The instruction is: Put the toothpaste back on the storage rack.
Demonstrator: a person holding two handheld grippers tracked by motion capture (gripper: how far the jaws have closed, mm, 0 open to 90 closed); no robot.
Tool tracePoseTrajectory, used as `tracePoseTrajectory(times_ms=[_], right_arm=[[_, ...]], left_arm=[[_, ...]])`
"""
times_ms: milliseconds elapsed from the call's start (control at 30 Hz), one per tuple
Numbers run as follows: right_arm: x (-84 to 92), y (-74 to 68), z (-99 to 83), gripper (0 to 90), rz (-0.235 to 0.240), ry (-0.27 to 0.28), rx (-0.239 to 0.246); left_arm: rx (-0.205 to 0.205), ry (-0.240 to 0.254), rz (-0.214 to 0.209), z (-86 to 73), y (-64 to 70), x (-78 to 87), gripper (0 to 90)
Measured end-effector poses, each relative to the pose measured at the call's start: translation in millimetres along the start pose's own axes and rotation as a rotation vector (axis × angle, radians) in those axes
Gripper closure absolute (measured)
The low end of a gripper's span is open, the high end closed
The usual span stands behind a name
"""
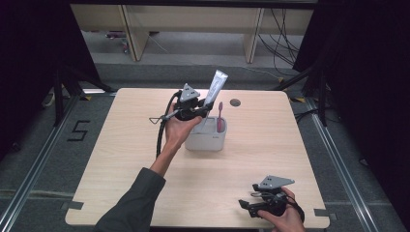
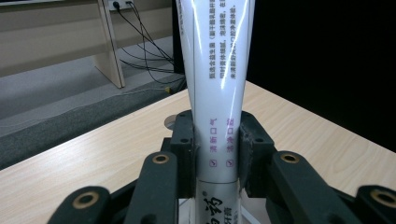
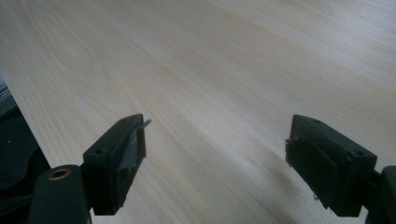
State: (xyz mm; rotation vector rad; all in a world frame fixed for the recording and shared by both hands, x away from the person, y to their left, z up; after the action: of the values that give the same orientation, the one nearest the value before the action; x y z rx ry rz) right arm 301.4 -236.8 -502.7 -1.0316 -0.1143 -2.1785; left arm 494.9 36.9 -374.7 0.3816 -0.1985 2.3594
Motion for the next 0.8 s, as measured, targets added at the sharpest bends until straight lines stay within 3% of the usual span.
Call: tracePoseTrajectory(times_ms=[233, 300, 333, 433, 667, 700, 800], right_arm=[[0.3, -0.8, -0.2, 20.7, -0.001, -0.001, -0.011], [0.4, -0.2, 0.0, 20.7, 0.000, 0.000, -0.005], [-0.1, 1.3, 0.5, 20.7, -0.001, 0.008, 0.020], [-0.3, 0.0, 0.0, 20.7, 0.005, 0.003, -0.003], [-0.3, 0.1, 0.1, 20.7, 0.004, -0.001, 0.000], [0.0, -1.2, -0.3, 20.6, 0.003, -0.006, -0.018], [-0.6, 0.1, 0.0, 20.7, 0.003, -0.001, 0.001]], left_arm=[[0.002, 0.002, 0.002, -7.5, 0.3, -10.3, 71.3], [0.001, -0.001, 0.000, -9.3, 0.3, -12.3, 71.2], [-0.004, -0.002, 0.002, -10.1, 0.0, -12.7, 71.2], [-0.002, -0.001, 0.003, -12.7, -0.2, -14.2, 71.2], [0.006, -0.011, 0.006, -22.7, -2.0, -15.7, 71.1], [0.002, -0.016, 0.004, -24.5, -2.0, -15.9, 71.1], [0.003, -0.029, 0.007, -30.2, -2.6, -16.4, 71.0]])
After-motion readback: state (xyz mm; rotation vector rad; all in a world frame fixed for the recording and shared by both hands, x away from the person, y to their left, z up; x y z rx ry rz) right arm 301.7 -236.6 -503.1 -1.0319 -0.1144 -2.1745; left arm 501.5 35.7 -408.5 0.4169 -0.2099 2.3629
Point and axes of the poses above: each handheld gripper's, and its own axes: x roughly backward along the jaws, z roughly out of its top, y roughly to its right, the point moved 1 cm from there along -x, roughly forward along the jaws, and after that the axes turned 5 degrees about -x, right-handed, at the moved point
